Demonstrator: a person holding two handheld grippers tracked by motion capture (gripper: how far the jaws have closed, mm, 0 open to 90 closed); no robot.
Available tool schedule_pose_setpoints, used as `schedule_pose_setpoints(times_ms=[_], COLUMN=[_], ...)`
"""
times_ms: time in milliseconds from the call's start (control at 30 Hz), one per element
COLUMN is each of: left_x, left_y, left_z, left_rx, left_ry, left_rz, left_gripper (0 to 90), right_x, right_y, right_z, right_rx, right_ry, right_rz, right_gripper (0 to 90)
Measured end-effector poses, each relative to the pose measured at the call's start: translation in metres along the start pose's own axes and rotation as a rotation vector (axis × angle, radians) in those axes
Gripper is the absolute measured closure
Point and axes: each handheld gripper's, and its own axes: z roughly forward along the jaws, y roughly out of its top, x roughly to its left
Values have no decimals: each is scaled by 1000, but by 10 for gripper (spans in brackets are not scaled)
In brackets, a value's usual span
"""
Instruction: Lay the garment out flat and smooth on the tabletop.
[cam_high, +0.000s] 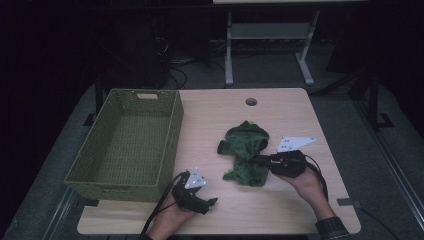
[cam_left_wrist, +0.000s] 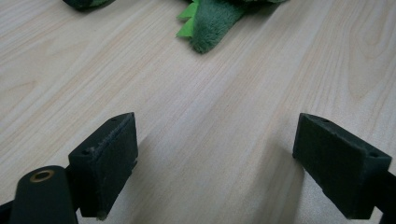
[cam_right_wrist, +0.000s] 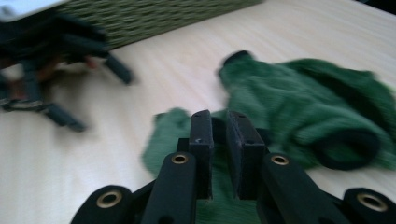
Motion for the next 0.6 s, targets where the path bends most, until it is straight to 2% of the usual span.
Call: schedule_pose_setpoints(times_ms=[100,200,367,600], left_x=[0,0,0,0], left_y=[0,0,0,0], left_z=[0,0,0,0], left_rx=[4,3,3,4], left_ry=[-2,-2,-2,-2], left_rz=[1,1,1,1], left_gripper=[133,132,132,132], right_x=[-11,-21,-22,-8], right_y=[-2,-8,-14,-10], right_z=[0,5,14,45], right_rx=[7,28,50,117], right_ry=[-75,-112,-72,-11], right_rz=[41,78,95,54], right_gripper=[829,828,827,816])
